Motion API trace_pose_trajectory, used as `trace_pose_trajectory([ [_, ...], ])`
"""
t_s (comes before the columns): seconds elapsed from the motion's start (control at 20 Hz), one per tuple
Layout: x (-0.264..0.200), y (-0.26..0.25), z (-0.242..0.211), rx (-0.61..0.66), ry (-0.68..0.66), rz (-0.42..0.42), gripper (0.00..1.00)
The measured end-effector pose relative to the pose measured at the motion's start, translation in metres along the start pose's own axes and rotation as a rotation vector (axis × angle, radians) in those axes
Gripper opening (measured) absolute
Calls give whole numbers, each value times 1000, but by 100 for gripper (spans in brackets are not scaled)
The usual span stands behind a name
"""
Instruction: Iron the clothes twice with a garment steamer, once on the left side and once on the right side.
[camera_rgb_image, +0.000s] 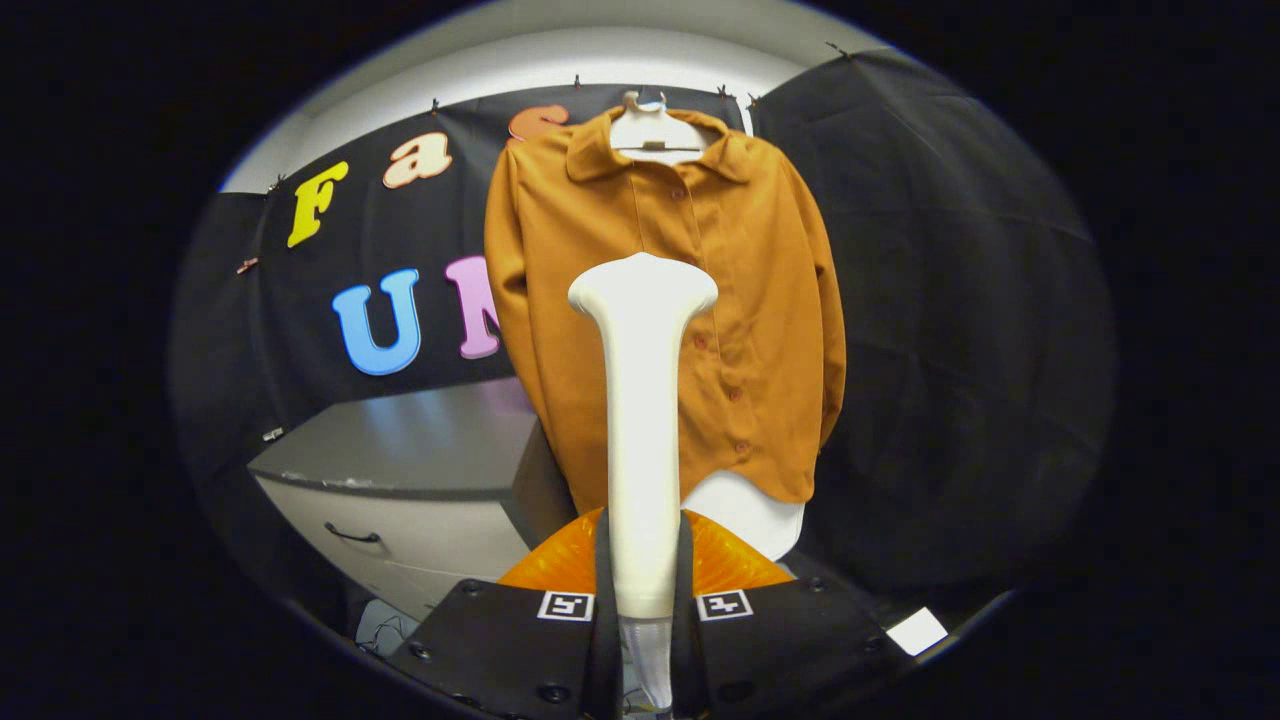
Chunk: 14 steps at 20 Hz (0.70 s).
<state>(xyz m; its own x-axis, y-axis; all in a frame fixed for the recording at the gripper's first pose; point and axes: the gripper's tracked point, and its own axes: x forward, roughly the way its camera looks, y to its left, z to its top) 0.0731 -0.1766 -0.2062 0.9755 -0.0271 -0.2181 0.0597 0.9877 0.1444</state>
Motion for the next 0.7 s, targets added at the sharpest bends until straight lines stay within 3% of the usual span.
trace_pose_trajectory([
  [0.3,-6,1,113,-27,-215,22,22],
  [0.7,12,-26,195,-14,-357,8,22],
])
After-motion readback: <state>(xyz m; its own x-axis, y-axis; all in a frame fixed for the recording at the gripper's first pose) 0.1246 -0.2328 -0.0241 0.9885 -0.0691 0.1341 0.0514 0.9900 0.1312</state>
